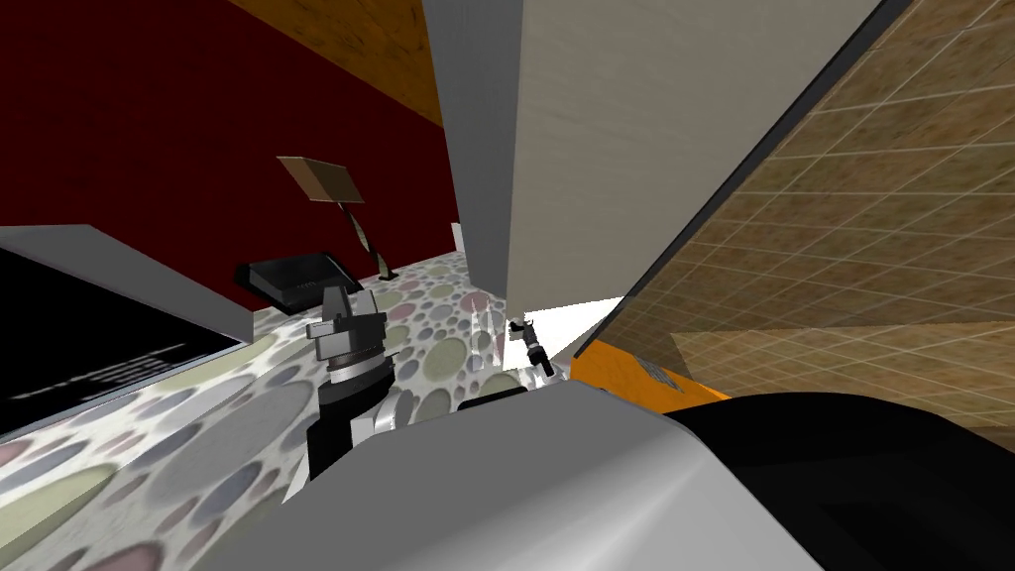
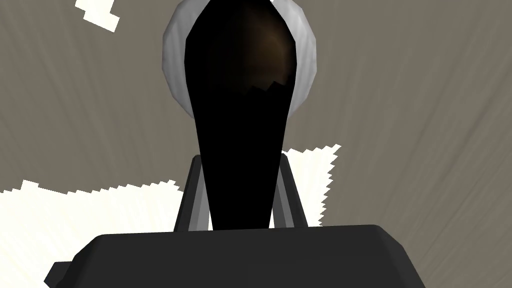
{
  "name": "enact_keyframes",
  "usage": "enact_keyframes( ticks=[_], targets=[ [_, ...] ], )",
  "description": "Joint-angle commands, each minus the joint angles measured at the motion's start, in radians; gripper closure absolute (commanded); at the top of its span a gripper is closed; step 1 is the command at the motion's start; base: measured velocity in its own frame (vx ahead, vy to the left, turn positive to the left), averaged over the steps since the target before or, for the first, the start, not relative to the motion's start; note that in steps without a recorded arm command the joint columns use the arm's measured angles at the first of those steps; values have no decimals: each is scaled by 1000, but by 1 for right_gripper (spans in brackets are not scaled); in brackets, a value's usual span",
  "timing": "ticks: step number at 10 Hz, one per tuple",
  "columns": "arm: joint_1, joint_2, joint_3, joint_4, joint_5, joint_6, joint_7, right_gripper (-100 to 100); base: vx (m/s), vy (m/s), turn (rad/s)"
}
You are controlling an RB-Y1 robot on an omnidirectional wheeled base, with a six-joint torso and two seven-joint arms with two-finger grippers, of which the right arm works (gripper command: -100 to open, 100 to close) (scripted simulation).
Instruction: Push the door open
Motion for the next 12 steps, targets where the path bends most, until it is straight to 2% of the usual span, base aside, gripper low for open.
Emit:
enact_keyframes(
  ticks=[1, 2, 3, 4, 12],
  targets=[
    [21, -11, -7, -45, -2, 19, 3, 100, 62, 31, 1],
    [20, -10, -30, -40, -10, 17, 11, 100, 107, 79, -47],
    [20, -10, -30, -40, -10, 17, 11, 100, 110, 93, -58],
    [19, -10, -51, -35, -17, 16, 17, 100, 135, 108, -75],
    [13, -7, -133, -17, -44, 11, 43, 100, 176, 109, -61]
  ],
)
